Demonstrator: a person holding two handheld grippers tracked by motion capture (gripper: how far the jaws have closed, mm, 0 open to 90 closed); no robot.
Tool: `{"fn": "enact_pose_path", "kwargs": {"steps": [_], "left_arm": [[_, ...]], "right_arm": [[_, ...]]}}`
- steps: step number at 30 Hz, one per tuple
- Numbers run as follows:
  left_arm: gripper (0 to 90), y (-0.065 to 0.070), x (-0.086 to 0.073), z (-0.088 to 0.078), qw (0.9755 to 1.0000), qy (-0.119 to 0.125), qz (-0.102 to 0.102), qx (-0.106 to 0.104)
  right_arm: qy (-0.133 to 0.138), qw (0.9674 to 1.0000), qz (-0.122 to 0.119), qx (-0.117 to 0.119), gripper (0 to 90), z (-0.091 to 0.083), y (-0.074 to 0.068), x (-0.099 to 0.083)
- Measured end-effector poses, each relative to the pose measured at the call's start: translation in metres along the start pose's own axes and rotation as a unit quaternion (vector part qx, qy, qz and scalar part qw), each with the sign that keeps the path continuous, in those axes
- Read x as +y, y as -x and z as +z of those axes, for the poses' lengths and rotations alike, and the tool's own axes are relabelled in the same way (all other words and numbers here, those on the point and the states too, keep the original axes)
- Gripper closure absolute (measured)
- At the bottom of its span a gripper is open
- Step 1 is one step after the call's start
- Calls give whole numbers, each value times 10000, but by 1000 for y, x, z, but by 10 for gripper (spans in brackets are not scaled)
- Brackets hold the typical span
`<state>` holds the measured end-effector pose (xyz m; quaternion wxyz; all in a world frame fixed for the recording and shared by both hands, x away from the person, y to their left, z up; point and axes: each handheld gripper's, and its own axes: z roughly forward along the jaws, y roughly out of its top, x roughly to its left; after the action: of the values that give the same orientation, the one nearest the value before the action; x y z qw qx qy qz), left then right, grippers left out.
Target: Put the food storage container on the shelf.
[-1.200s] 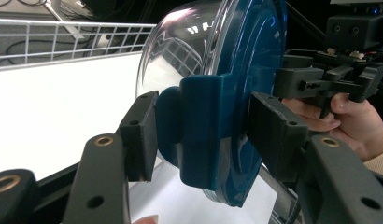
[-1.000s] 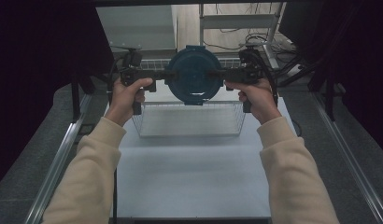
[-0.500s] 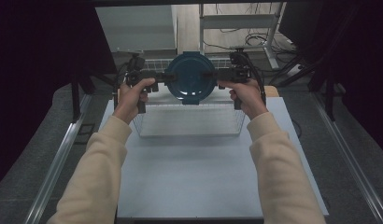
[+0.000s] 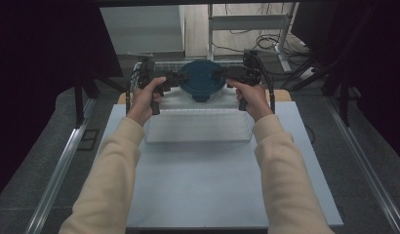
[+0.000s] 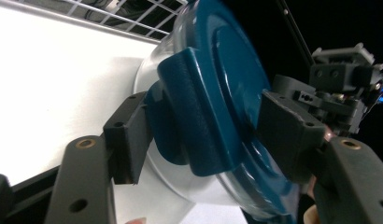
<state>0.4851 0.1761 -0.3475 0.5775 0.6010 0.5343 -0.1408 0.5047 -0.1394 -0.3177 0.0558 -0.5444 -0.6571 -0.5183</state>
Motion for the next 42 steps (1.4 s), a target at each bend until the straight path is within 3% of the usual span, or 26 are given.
{"fn": "enact_pose_path", "kwargs": {"steps": [6,8,11,14,18,22,26,28,30,32,34,37,40,41,42], "left_arm": [[333,3,-2,1,9998,65,156,100],[287,7,-2,0,9986,184,306,384],[234,17,-4,-4,9953,400,470,743],[215,29,-9,-10,9918,388,769,942],[212,42,-21,-23,9878,383,1153,976],[219,51,-39,-40,9843,375,1420,976],[216,60,-63,-59,9769,327,1879,969],[215,59,-78,-66,9756,229,1995,887],[214,53,-96,-71,9749,150,2061,830],[214,44,-118,-75,9724,95,2157,888],[214,32,-141,-76,9700,13,2211,1012],[213,14,-169,-78,9686,-71,2182,1188],[214,0,-196,-79,9637,-225,2270,1390],[213,-5,-206,-79,9609,-297,2338,1455],[214,-9,-214,-80,9602,-284,2339,1497]], "right_arm": [[165,9997,-149,-31,311,-1,0,-3],[243,9984,-433,-255,239,-3,-5,-5],[337,9953,-682,-593,188,-8,-11,-8],[542,9922,-855,-731,179,-15,-19,-13],[600,9893,-1099,-752,153,-23,-31,-22],[572,9816,-1600,-871,186,-40,-39,-39],[491,9756,-1972,-826,192,-63,-36,-60],[472,9728,-2123,-802,193,-75,-32,-72],[500,9722,-2168,-736,193,-86,-27,-83],[555,9742,-2109,-581,193,-99,-22,-99],[530,9741,-2155,-437,193,-110,-20,-116],[629,9654,-2482,-499,195,-126,-15,-145],[691,9549,-2781,-781,204,-137,-4,-173],[692,9531,-2828,-827,205,-140,1,-183],[668,9514,-2874,-877,205,-143,8,-194]]}}
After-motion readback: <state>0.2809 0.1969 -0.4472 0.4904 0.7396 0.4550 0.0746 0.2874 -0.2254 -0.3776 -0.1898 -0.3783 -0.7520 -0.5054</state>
